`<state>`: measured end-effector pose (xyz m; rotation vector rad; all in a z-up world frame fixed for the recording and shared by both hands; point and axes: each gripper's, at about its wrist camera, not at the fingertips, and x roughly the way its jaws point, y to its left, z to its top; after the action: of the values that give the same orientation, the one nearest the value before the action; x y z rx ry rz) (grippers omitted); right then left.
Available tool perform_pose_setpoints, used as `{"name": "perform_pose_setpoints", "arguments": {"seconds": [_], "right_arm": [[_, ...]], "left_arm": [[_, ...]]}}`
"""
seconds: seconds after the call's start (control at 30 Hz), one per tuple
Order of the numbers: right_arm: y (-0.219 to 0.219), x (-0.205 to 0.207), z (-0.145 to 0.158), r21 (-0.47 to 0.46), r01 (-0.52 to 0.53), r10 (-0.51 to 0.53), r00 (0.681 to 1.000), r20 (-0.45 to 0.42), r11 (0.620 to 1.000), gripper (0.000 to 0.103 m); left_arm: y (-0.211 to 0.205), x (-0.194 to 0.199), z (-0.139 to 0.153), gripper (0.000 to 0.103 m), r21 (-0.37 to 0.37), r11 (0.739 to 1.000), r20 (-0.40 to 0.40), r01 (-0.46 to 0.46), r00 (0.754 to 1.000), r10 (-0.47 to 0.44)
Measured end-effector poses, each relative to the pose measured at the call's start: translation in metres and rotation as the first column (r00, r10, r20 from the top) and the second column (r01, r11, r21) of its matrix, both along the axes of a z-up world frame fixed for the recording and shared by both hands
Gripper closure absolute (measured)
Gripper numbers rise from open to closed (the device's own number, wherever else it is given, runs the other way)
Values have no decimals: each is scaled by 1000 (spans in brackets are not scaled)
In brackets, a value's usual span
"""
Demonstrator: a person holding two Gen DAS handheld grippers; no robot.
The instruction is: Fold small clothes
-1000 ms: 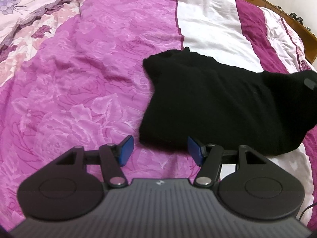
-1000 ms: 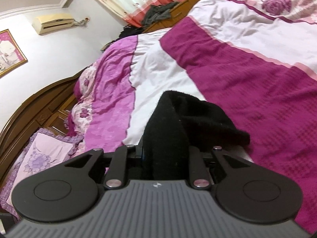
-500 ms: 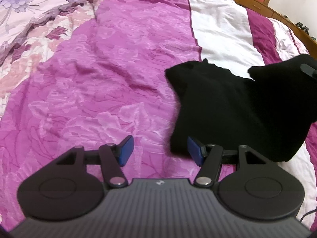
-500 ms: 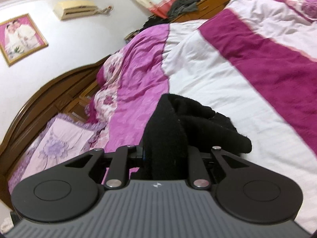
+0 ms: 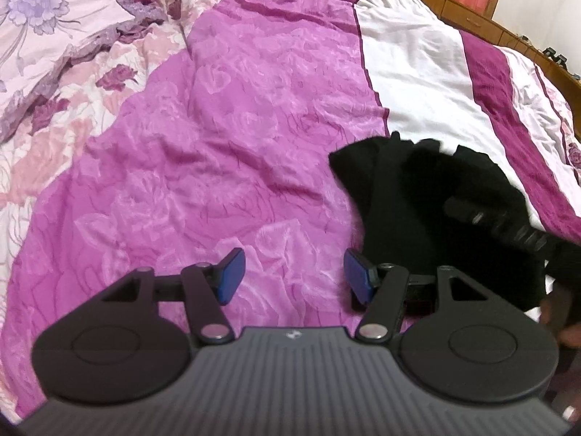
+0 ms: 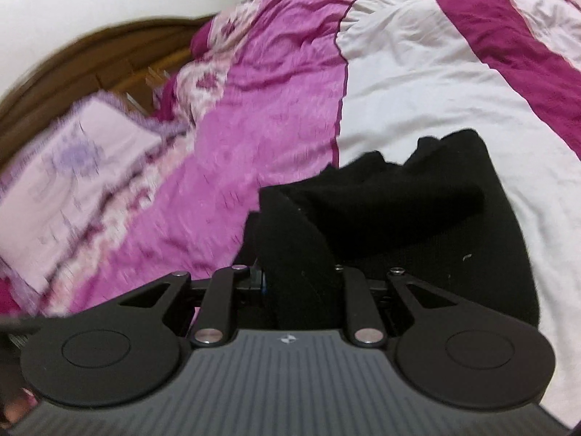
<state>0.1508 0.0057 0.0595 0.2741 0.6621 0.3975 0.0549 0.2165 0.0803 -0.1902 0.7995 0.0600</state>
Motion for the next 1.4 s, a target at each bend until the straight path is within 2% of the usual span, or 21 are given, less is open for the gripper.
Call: {"name": "perform_pose_setpoints", "arguments": {"seconds": [0.07, 0.1, 0.2, 0.3, 0.47, 0.63, 0.87, 1.0, 1.1, 1.27, 1.4], "right_arm": [[11, -2, -4, -57, -4, 4, 1000, 8, 998, 78], [16, -4, -5, -74, -3, 4, 1000, 16, 997, 70], [23, -12, -3, -76, -35, 37, 999, 30, 996, 50], [26, -19, 4, -60, -81, 83, 996, 35, 995, 43], [17, -41, 16, -12, -140, 141, 989, 38, 990, 41], [-16, -59, 31, 29, -125, 123, 991, 52, 992, 41], [-74, -71, 47, 31, 0, -3, 995, 95, 1000, 40], [-104, -69, 41, 30, 88, -90, 992, 85, 996, 40], [-126, -66, 33, 53, 140, -143, 988, 56, 989, 40], [-143, -61, 18, 51, 194, -195, 981, 19, 980, 40], [-145, -60, 5, 71, 202, -201, 979, -22, 977, 40]], "left_arm": [[1, 2, 2, 41, -7, 1000, 6, 2, 1000, -2], [1, 4, 2, 41, -14, 1000, 9, 6, 1000, -6], [-1, 9, 6, 41, -37, 999, 25, 24, 999, -23], [-5, 14, 10, 41, -46, 998, 42, 42, 998, -40], [-18, 21, 21, 41, -60, 995, 71, 84, 994, -80], [-34, 34, 25, 41, -65, 989, 90, 133, 988, -126], [-54, 74, 19, 41, -115, 977, 93, 181, 981, -171], [-72, 77, 25, 41, -140, 960, 125, 244, 966, -227], [-90, 73, 26, 41, -97, 948, 143, 304, 947, -289], [-124, 69, 12, 41, 22, 921, 123, 388, 913, -388], [-138, 73, -5, 41, 52, 910, 114, 411, 903, -414]]}}
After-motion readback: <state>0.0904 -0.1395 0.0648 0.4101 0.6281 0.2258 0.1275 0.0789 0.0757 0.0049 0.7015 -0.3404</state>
